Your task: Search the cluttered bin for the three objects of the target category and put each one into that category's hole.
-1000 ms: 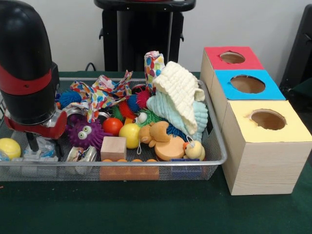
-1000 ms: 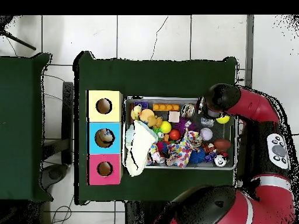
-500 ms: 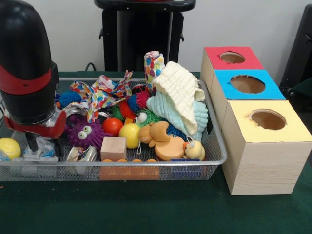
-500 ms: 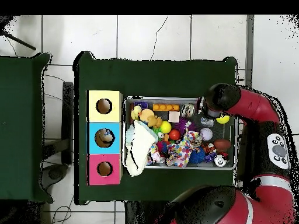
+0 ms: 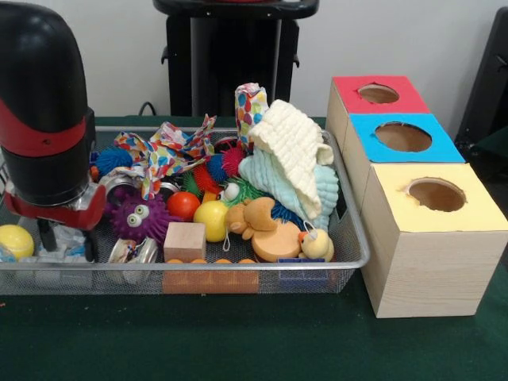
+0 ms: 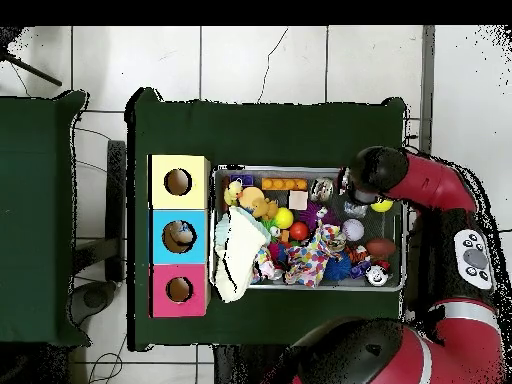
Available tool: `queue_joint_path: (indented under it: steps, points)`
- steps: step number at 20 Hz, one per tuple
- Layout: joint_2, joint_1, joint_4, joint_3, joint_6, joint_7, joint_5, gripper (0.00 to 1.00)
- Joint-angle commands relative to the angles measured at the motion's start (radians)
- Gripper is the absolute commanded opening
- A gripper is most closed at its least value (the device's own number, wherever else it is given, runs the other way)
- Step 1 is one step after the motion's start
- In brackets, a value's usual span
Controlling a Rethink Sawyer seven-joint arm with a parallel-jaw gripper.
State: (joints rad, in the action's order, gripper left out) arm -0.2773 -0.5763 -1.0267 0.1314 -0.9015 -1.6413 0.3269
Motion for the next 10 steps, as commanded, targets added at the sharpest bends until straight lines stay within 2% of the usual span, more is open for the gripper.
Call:
queue_joint_path:
  steps: [1,10]
  points:
    - [-0.007,0.046,-0.127,-0.051,0.088,-0.061,0.084,1.0]
    - [-0.04,0.126,-0.261,-0.184,0.215,-0.232,0.097,1.0]
